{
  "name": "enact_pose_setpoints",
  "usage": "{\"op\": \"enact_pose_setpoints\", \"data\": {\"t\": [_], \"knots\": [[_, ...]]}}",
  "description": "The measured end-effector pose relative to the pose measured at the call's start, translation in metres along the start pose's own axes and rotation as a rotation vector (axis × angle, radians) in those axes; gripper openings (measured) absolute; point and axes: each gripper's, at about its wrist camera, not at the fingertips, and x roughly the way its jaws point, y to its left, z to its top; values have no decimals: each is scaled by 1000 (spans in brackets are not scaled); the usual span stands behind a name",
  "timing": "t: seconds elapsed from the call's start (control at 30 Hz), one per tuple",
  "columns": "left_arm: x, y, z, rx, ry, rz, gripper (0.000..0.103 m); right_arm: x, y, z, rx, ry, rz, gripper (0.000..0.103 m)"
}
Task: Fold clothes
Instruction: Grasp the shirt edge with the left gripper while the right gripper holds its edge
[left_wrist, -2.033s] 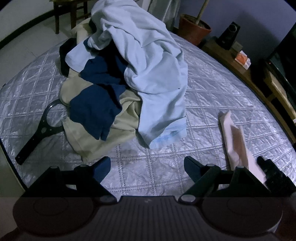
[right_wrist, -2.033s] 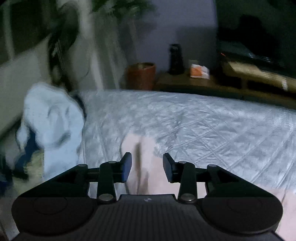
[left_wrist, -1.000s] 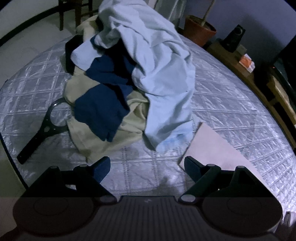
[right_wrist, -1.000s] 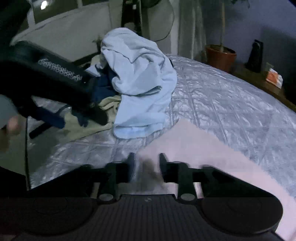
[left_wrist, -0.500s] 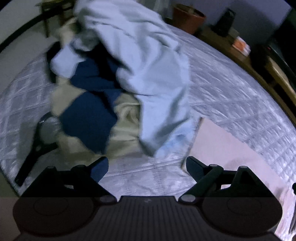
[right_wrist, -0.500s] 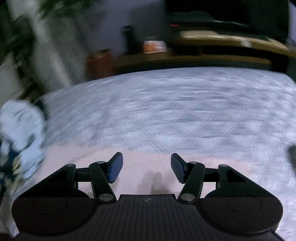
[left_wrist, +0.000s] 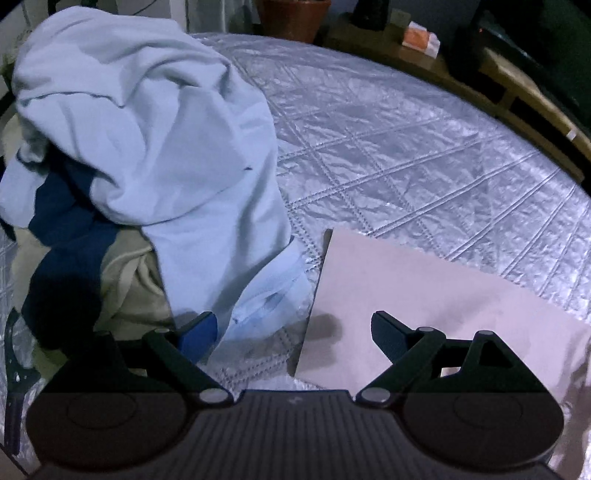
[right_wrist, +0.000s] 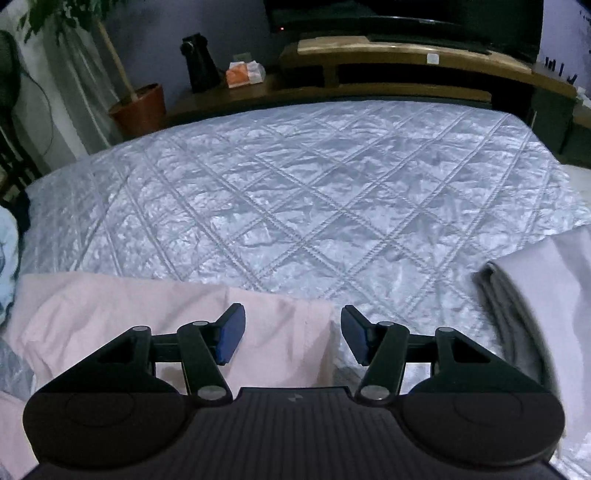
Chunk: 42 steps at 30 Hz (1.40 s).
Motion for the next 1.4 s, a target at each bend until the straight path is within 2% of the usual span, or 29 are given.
{"op": "enact_pose_setpoints", "data": {"t": [0.13,0.23,0.3,0.4,0.53,0.7,0.77,0.9,1.07,1.13,1.2,1.27,1.3,1.4], "knots": [[9,-9,3,29,-5,30,88,11,2,3,-41,-1,-15,69],[13,-11,7,35,-7,28,88,21,-1,0,-37,19,-19,71],[16,-13,9,40,-3,22,88,23,3,-4,-62,4,-21,72],[25,-15,12,54,2,18,88,24,12,-8,-129,-10,-54,60],[30,-17,16,75,-13,-10,88,22,12,-10,-155,-17,-44,45],[34,-16,22,93,-35,-76,89,21,12,-12,-184,-22,-27,41],[36,-19,21,135,-56,-89,92,20,12,-12,-191,-24,-22,40],[39,-32,14,283,-87,-58,93,20,12,-13,-200,-27,-17,38],[38,-24,6,321,-153,-122,95,19,13,-14,-208,-32,-12,37],[38,-25,1,345,-174,-118,94,19,13,-14,-206,-35,-12,37],[38,-31,-2,382,-203,-103,89,18,14,-15,-208,-39,-15,37],[35,-30,-4,386,-224,-119,75,18,15,-15,-212,-40,-18,37],[34,-29,-4,386,-232,-122,71,18,15,-16,-213,-40,-20,36],[30,-21,-3,351,-249,-113,48,18,15,-15,-207,-36,-13,31]]}}
